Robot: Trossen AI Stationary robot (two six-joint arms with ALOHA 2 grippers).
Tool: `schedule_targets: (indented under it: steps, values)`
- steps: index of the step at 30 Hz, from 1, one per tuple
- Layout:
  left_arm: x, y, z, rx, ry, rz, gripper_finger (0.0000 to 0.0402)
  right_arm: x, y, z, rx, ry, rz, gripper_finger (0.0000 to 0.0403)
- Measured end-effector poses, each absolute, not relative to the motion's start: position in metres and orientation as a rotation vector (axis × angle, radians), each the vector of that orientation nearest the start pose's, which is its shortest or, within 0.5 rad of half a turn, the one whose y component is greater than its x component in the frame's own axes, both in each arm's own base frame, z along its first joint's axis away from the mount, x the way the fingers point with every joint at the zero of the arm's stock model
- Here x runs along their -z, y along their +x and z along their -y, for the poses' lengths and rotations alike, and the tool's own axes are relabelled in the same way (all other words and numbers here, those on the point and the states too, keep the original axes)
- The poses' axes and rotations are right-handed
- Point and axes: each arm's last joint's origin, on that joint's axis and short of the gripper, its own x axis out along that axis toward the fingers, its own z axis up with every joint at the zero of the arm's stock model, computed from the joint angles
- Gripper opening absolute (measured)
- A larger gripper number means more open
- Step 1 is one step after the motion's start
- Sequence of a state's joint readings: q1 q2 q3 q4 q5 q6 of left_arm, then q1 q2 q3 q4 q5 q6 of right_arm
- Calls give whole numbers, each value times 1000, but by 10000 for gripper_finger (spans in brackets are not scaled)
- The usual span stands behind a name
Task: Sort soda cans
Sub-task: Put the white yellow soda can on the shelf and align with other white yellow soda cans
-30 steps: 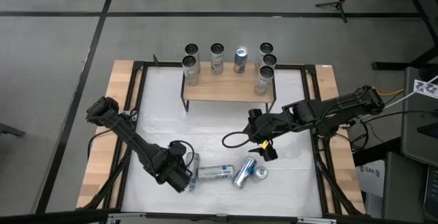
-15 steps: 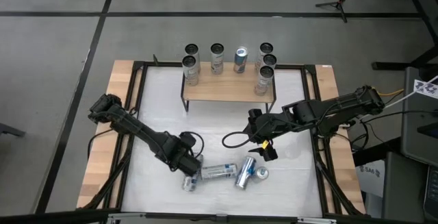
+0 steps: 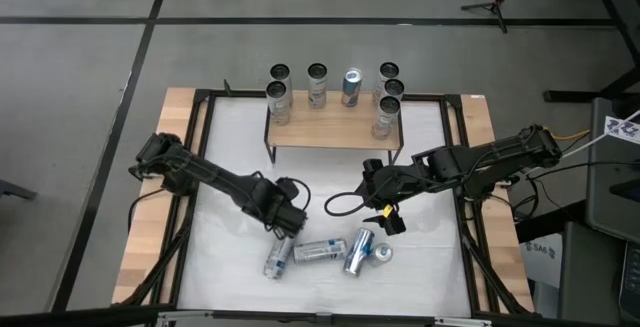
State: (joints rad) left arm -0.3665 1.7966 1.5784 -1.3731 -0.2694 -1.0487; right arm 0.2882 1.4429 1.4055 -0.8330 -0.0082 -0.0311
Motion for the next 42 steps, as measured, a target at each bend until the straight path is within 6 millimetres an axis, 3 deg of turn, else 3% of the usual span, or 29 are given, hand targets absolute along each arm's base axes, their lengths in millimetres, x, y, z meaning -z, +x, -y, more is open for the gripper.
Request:
schedule_targets:
  steps: [9, 18, 27, 42]
  values:
    - [-271, 325, 82, -625, -273, -1320, 239, -342, 284, -84, -290, -151, -860, 344]
    - [-273, 351, 52, -350, -194, -1249, 239, -342, 284, -84, -290, -151, -860, 344]
    - [-273, 355, 28, -104, -45, -1298, 239, -342, 284, -84, -291, -151, -861, 344]
    - [-272, 349, 22, 179, 247, -1370, 239, -342, 283, -84, -291, -152, -868, 344]
